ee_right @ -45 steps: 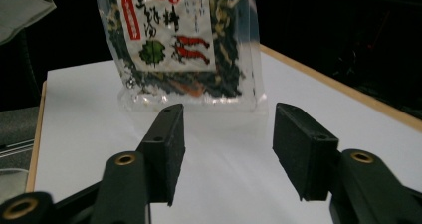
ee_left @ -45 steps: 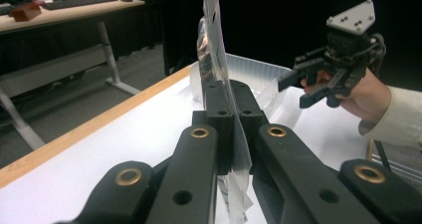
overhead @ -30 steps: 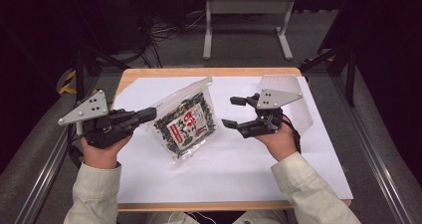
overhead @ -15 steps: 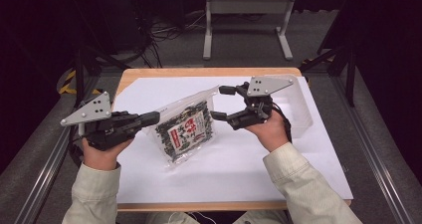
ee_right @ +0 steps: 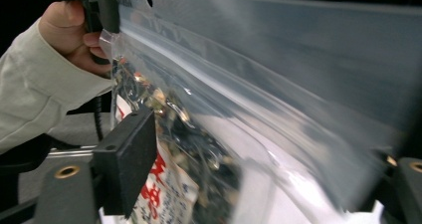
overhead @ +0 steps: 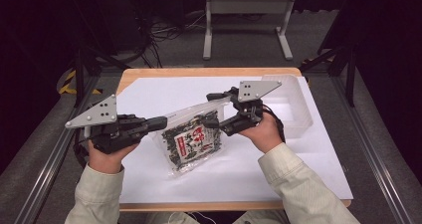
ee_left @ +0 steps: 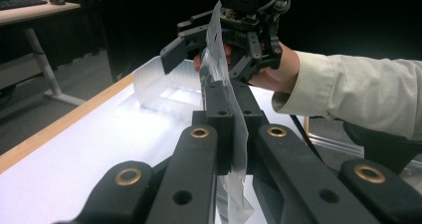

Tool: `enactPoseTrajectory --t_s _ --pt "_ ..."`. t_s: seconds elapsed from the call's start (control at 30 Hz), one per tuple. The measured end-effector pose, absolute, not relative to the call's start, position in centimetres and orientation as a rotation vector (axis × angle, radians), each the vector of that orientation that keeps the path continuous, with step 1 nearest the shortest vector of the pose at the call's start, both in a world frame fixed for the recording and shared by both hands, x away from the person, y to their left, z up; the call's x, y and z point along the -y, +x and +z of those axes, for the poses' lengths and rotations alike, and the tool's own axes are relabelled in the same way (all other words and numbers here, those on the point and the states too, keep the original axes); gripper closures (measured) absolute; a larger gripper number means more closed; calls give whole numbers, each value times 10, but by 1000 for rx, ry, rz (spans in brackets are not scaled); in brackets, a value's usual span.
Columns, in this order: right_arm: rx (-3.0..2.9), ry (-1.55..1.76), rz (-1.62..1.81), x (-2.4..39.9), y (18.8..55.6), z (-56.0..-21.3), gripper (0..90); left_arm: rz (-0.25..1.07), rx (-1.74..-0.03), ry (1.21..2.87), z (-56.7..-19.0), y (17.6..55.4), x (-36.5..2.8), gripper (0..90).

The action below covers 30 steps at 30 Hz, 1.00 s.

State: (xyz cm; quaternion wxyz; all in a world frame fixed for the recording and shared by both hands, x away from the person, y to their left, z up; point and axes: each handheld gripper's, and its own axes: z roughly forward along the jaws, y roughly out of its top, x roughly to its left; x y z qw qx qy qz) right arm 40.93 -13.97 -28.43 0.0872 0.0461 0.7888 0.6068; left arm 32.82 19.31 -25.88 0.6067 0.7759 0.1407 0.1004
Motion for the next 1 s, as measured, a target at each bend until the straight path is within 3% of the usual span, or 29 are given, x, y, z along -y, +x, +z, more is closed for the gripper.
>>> enactPoseTrajectory --t_s 0.27,0.33,0.63,0.9,0.97,1.0 --pt "-2449 86 1788 136 409 -289 453 235 -330 1794 -262 328 -191 895" --pt "-2468 49 1733 136 405 -286 574 236 -338 1799 -262 327 -189 895" --pt "-2464 -39 1639 134 391 -278 680 264 -354 1779 -261 324 -193 894" --pt "-2514 -47 1628 134 392 -278 723 247 -376 1761 -265 328 -196 884" --pt "-2515 -59 1632 134 390 -277 740 247 -381 1731 -266 331 -199 847" --pt "-2515 -59 1632 134 390 -277 740 247 -381 1731 -266 331 -199 777"
